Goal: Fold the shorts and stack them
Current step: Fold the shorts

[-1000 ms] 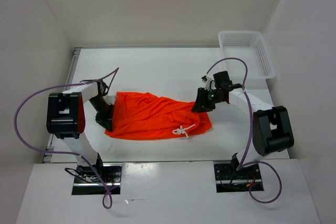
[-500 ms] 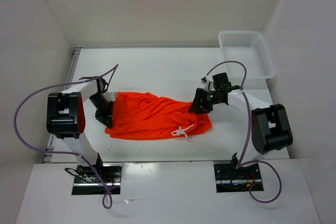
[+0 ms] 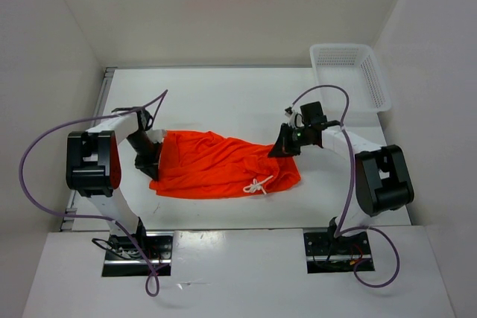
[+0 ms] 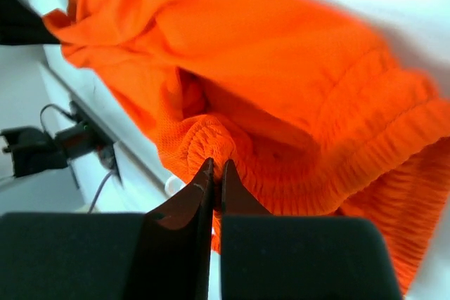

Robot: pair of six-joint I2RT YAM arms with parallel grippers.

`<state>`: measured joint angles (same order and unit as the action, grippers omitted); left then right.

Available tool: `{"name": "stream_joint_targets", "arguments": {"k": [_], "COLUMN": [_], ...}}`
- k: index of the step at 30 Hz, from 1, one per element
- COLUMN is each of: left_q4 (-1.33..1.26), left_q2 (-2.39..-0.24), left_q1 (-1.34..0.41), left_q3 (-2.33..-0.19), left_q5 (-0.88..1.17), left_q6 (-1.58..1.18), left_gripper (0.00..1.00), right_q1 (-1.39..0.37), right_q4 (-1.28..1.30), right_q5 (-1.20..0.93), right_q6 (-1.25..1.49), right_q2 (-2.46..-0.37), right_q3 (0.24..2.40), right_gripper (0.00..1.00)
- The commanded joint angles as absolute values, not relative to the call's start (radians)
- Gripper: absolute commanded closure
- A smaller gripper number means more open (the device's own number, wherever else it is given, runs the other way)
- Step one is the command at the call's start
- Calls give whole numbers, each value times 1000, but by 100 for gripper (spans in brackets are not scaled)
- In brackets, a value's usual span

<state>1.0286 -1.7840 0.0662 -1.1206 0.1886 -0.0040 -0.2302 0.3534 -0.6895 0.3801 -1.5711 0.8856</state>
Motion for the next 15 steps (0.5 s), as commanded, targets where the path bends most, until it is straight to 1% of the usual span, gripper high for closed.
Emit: {"name": "stream_joint_targets", "arguments": {"k": [1, 3, 4, 5, 6, 7, 9, 10, 14, 15], "left_q4": [1064, 1074, 1074, 1074, 1074, 1065, 1054, 1040, 1026, 1026], "left_q2": [-1769, -1759, -1759, -1759, -1769, -1769, -1779, -1779, -1798, -1798], "left_q1": [69, 69, 69, 69, 69, 69, 69, 78, 78, 78], "left_q3": [-1204, -1302, -1342, -1383, -1475, -1520, -1613, -1694, -1779, -1764], "left_q5": [193, 184, 184, 184, 184, 184, 198, 207, 255, 264], "left_q6": [0, 0, 0, 0, 0, 0, 0, 0, 0, 0], "left_gripper": [96, 97, 99, 99, 99, 100, 100, 100, 100, 100], "right_q1": [-203, -183, -160, -149, -140, -140, -130, -130, -130, -130], "right_q4": [299, 299, 299, 299, 299, 299, 299, 308, 319, 336], "right_q5": [-598, -562, -549, -531, -519, -506, -479, -466, -477, -492], "right_q6": [295, 250, 211, 192, 172, 120, 69, 33, -30, -49], "right_q2": [-1584, -1595, -1621, -1634, -1646, -1658, -1693, -1703, -1697, -1687], "right_q3": [1070, 1162, 1257, 1306, 1357, 1452, 1534, 1592, 1621, 1585], "right_gripper": [100, 100, 100, 100, 100, 100, 100, 100, 100, 100]}}
